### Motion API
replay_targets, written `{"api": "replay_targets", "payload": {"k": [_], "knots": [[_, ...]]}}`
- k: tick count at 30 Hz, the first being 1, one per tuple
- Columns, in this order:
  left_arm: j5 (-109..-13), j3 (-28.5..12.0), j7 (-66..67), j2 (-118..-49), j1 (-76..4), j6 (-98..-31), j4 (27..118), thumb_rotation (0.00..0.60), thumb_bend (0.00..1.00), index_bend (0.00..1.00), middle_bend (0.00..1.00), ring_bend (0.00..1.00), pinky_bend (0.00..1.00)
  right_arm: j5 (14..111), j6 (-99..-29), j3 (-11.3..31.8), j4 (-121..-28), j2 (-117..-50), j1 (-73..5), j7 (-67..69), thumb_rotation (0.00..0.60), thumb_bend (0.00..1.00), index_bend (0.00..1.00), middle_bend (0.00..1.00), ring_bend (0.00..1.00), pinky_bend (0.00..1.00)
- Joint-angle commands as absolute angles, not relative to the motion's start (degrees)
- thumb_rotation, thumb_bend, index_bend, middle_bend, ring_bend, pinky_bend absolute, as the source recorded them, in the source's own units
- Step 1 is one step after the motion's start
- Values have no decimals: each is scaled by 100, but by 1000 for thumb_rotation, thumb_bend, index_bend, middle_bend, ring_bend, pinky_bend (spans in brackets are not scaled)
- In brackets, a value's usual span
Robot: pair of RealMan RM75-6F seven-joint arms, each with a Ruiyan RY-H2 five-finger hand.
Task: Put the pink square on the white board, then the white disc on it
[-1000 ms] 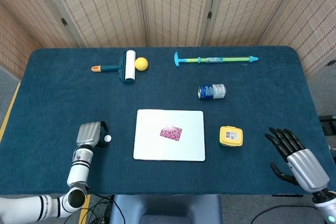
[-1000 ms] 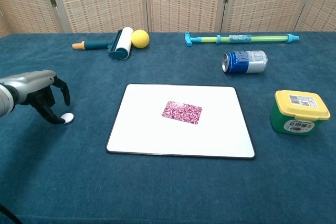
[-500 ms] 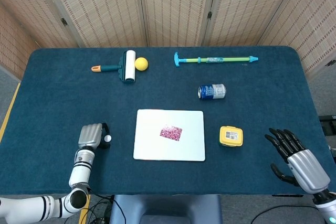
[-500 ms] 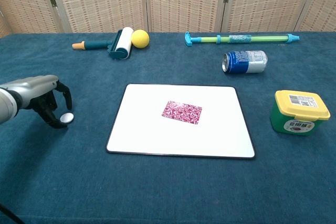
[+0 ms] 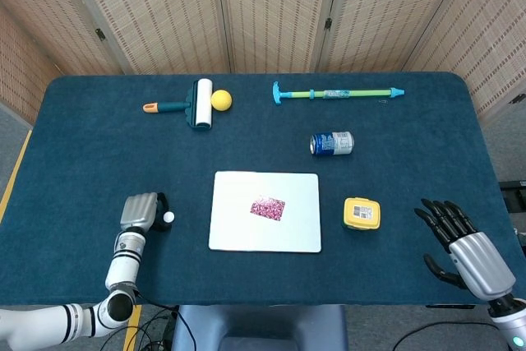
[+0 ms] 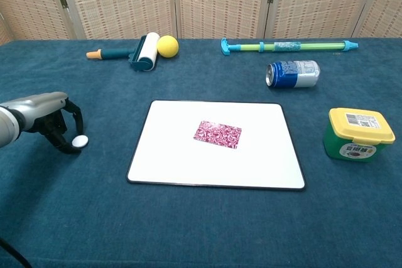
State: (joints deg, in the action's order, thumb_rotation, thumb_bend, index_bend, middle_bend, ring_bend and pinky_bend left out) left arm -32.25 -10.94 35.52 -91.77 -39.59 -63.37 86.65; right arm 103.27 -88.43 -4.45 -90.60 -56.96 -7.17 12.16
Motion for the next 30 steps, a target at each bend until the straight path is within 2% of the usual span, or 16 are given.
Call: {"api": "replay_targets", "payload": {"k": [1,22,26,30], "knots": [[-3249,-1102,3518,-9185,-3966,-6296,8632,600,259,526,1000,1000,1000,10306,-8814,-439,-9067,-5696,-729,1210,600,329,0,0,0,0],[-3414,-1116,3297,-9174,-3977,-6206,8755,600,297,592,1000,1000,1000,10255,-8826,-405,-9089,-5711,-719,1145,600,329,0,0,0,0],[-3476,-1154,3178,-9062,-3948,-6196,8962,600,298,597,1000,1000,1000,10255,-8844,-403,-9087,-5706,-714,1168,600,329,0,0,0,0],[-3572,-1198,3294,-8938,-3960,-6468,9347,600,298,595,1000,1000,1000,10258,-8833,-400,-9087,-5701,-727,1194,600,329,0,0,0,0]]}}
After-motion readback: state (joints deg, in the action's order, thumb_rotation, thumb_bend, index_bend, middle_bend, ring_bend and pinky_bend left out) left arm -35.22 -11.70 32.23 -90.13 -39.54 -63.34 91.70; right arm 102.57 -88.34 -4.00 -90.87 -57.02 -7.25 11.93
